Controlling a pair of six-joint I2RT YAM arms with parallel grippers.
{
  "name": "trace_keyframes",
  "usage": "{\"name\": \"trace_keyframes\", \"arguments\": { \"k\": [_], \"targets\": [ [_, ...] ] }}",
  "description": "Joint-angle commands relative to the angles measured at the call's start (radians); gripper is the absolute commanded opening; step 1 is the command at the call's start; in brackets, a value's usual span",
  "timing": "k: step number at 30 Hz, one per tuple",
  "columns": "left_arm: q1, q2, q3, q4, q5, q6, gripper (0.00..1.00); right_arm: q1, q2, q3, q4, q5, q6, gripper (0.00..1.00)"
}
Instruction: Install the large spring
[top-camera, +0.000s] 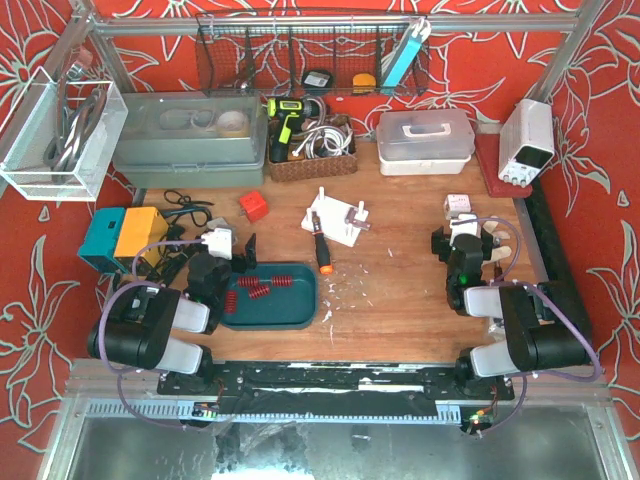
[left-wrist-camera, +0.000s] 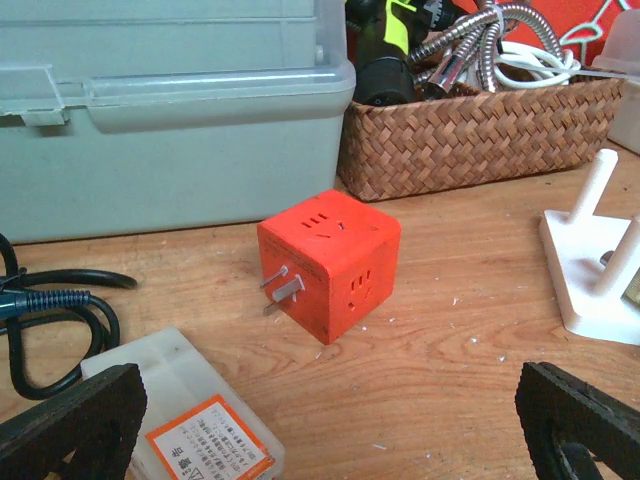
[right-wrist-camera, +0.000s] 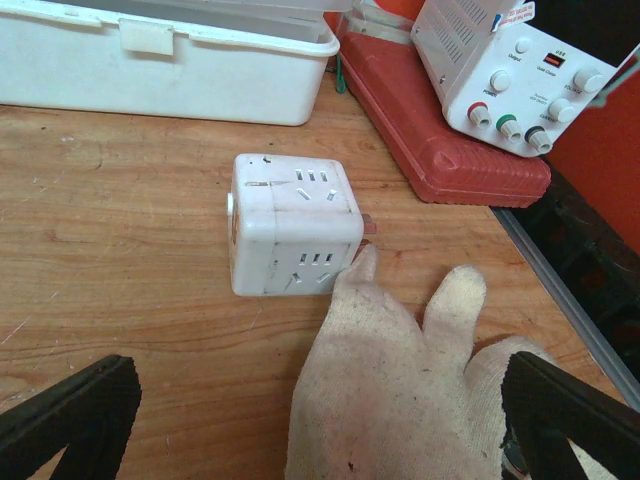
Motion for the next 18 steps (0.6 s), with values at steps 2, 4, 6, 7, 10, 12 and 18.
{"name": "trace_keyframes", "arguments": {
  "k": [2, 4, 6, 7, 10, 12, 18],
  "targets": [
    [0.007, -0.003, 0.004, 0.024, 0.005, 0.006, 1.00, 0.003, 0.000, 0.007, -0.005, -0.004, 0.007, 0.99],
    [0.007, -0.003, 0.004, 0.024, 0.006, 0.006, 1.00, 0.003, 0.000, 0.007, -0.006, -0.004, 0.006, 0.99],
    [0.007, -0.002, 0.004, 0.024, 0.006, 0.006, 1.00, 0.003, 0.000, 0.007, -0.008, -0.004, 0.007, 0.99],
    [0.007, -0.002, 0.004, 0.024, 0.007, 0.006, 1.00, 0.003, -0.001, 0.007, -0.007, -0.004, 0.006, 0.99],
    [0.007, -0.003, 0.004, 0.022, 0.007, 0.006, 1.00, 0.003, 0.000, 0.007, -0.007, -0.004, 0.007, 0.99],
    [0.007, -0.003, 0.004, 0.023, 0.006, 0.006, 1.00, 0.003, 0.000, 0.007, -0.007, -0.004, 0.006, 0.99],
    [0.007, -0.053, 0.011, -0.019, -0.001, 0.004, 1.00, 0.003, -0.090, 0.034, -0.120, -0.061, -0.016, 0.99]
  ]
}}
